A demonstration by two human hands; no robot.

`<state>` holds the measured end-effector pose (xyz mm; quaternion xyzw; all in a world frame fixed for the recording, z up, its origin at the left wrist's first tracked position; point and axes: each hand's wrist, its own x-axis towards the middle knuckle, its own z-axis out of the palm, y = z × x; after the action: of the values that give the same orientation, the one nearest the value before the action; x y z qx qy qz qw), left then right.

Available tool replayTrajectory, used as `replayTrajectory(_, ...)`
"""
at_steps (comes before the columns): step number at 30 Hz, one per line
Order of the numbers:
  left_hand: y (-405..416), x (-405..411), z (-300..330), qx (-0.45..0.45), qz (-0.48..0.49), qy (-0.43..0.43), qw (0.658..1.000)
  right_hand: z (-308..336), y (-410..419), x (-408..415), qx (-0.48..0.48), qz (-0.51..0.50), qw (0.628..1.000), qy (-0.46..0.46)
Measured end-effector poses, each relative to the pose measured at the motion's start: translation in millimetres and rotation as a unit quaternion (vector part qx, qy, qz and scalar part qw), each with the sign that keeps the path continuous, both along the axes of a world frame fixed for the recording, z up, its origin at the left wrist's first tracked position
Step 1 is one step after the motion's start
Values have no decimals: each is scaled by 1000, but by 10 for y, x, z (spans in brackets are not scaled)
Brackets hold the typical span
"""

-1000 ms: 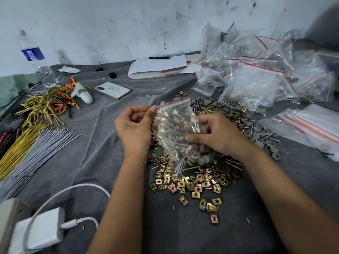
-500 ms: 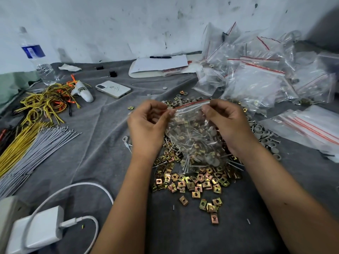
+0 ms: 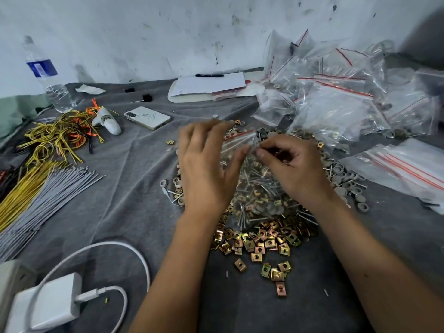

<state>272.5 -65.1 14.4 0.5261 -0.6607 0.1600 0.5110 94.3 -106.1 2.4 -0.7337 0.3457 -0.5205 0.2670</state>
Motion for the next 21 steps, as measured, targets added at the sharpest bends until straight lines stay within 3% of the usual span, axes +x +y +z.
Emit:
replayTrajectory(2,-16,-17,-30,21,-31,-27,999,1,8,20,-27,10,999,28)
replayTrajectory(7,-18,-24,-70,22,-79,21,996,9,2,13,-27,4,999,29)
replayTrajectory(16,-33,-24,-98,41,-87,-4,995,93,68,48,-157,-69,981,95)
replayTrajectory(21,-29,-22,-107,43,-98,7,994,87,66,53,-170,-79,976,107)
